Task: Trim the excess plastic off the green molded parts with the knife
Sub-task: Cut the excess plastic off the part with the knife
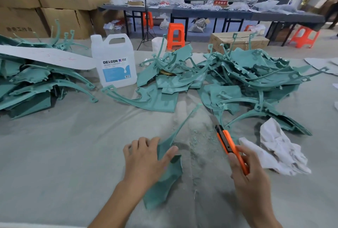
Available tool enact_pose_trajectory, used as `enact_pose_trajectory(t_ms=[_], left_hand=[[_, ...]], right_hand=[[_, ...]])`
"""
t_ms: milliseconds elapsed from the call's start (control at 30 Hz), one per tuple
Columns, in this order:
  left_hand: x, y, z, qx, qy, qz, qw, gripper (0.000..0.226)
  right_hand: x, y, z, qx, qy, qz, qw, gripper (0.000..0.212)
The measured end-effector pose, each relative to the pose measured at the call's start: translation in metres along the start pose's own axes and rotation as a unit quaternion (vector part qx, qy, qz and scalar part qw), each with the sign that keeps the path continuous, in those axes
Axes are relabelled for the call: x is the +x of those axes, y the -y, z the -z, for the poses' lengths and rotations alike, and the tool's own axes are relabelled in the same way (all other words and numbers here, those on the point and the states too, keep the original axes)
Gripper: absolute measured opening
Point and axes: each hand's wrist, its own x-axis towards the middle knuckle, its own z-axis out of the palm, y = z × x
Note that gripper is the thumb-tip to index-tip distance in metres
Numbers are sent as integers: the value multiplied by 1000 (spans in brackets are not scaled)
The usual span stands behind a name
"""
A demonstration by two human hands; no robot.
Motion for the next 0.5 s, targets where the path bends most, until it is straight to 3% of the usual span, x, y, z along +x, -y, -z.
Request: enact_pose_trajectory(t_ms=[167,367,500], left_hand=[[42,-21,9,-188,-6,-95,978,43],[85,-67,2,-300,59,-111,946,50],[93,-83,-8,-338,80,-125,930,39]], right_hand=[[5,-4,-16,40,-13,-7,999,20],[17,-6,-36,89,-50,-23,995,25],[25,-2,-50,97,-51,-39,993,24]])
